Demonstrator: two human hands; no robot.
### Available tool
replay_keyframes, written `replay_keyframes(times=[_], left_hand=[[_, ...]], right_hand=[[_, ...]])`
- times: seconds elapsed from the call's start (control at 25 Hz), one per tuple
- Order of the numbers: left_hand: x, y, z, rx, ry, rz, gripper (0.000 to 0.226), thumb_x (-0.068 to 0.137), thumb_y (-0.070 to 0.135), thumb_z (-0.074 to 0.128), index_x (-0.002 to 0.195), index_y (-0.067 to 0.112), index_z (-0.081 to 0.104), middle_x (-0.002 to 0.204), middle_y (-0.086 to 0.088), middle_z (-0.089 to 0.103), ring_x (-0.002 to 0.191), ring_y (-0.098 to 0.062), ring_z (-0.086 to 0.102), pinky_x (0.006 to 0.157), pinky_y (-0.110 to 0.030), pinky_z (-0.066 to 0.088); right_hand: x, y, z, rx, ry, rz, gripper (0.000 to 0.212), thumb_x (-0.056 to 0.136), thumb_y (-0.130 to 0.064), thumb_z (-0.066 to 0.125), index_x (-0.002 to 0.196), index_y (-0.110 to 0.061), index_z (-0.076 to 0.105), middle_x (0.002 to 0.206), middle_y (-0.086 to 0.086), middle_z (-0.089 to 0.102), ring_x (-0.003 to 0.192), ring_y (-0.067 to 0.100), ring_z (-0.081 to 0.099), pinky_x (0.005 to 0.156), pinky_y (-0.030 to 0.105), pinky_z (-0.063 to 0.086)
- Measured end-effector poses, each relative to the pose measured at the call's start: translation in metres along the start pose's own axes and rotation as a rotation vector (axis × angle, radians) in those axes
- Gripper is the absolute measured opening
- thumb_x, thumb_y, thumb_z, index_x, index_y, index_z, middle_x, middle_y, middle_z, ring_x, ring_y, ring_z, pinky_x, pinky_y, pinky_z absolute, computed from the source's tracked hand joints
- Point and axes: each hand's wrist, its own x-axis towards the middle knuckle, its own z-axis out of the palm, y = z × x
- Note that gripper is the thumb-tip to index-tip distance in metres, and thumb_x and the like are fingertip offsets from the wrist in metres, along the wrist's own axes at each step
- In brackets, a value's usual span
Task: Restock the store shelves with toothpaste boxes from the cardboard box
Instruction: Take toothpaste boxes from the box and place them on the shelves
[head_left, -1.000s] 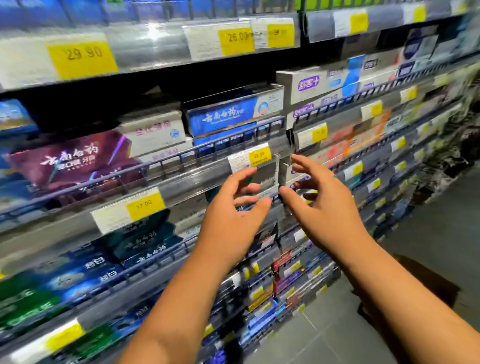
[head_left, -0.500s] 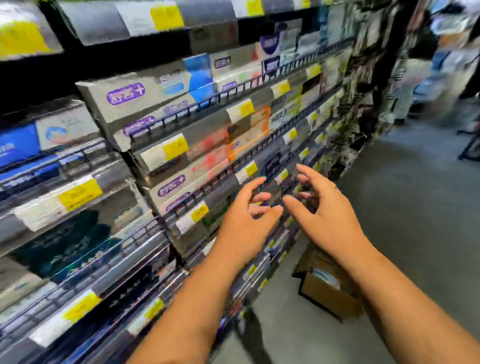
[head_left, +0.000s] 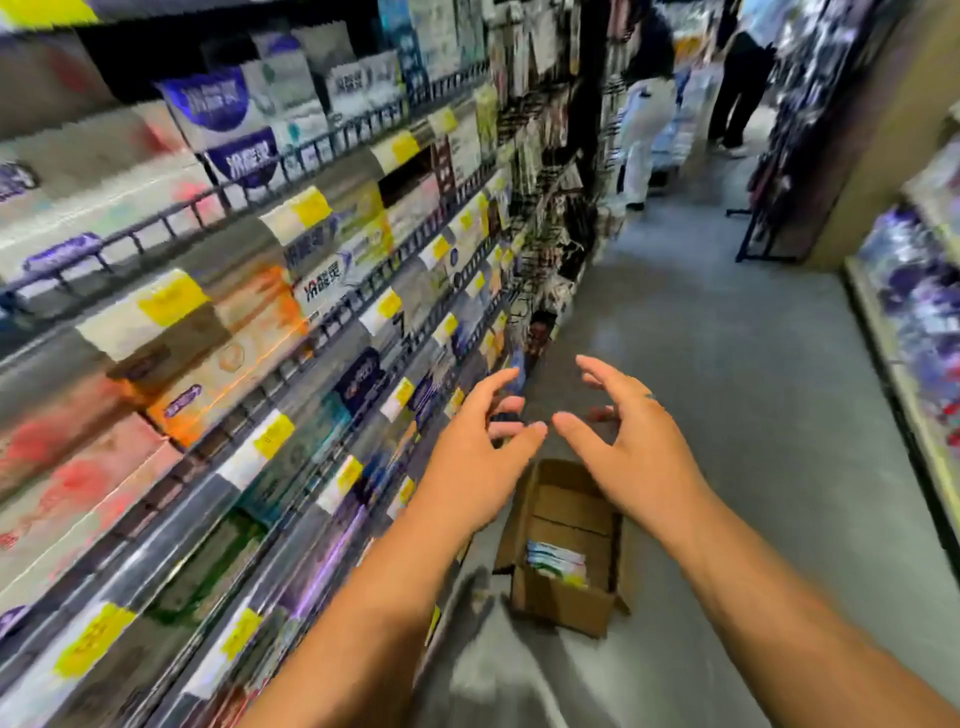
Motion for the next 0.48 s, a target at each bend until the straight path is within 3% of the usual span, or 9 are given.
replay_keyframes(times=[0.16, 0.36, 0.48], left_hand=[[0.085, -0.028, 0.019, 0.003, -0.094, -0.041, 0.053, 0.089, 0.02, 0.065, 0.134, 0.035, 0.042, 0.117, 0.007, 0.054, 0.1, -0.013, 0.062, 0.082, -0.016, 0.045], [0.201, -0.086, 0.04, 0.008, -0.2, -0.082, 0.052, 0.08, 0.026, 0.07, 0.125, 0.032, 0.044, 0.101, 0.002, 0.05, 0.073, -0.001, 0.051, 0.075, -0.018, 0.043], [0.258, -0.126, 0.052, 0.11, -0.298, -0.152, 0.052, 0.086, 0.023, 0.067, 0.132, 0.034, 0.044, 0.115, 0.006, 0.053, 0.097, -0.006, 0.057, 0.078, -0.022, 0.049]], right_hand=[[0.059, 0.053, 0.004, -0.034, 0.054, 0.085, 0.057, 0.085, -0.034, 0.066, 0.138, -0.034, 0.043, 0.123, -0.005, 0.051, 0.097, 0.014, 0.058, 0.086, 0.031, 0.046], [0.137, 0.124, 0.029, -0.046, 0.11, 0.258, 0.055, 0.087, -0.036, 0.062, 0.138, -0.037, 0.041, 0.128, -0.005, 0.048, 0.104, 0.013, 0.058, 0.089, 0.035, 0.048], [0.169, 0.171, 0.054, -0.081, 0.15, 0.328, 0.052, 0.089, -0.027, 0.063, 0.138, -0.027, 0.045, 0.129, 0.002, 0.05, 0.101, 0.016, 0.057, 0.09, 0.035, 0.049]])
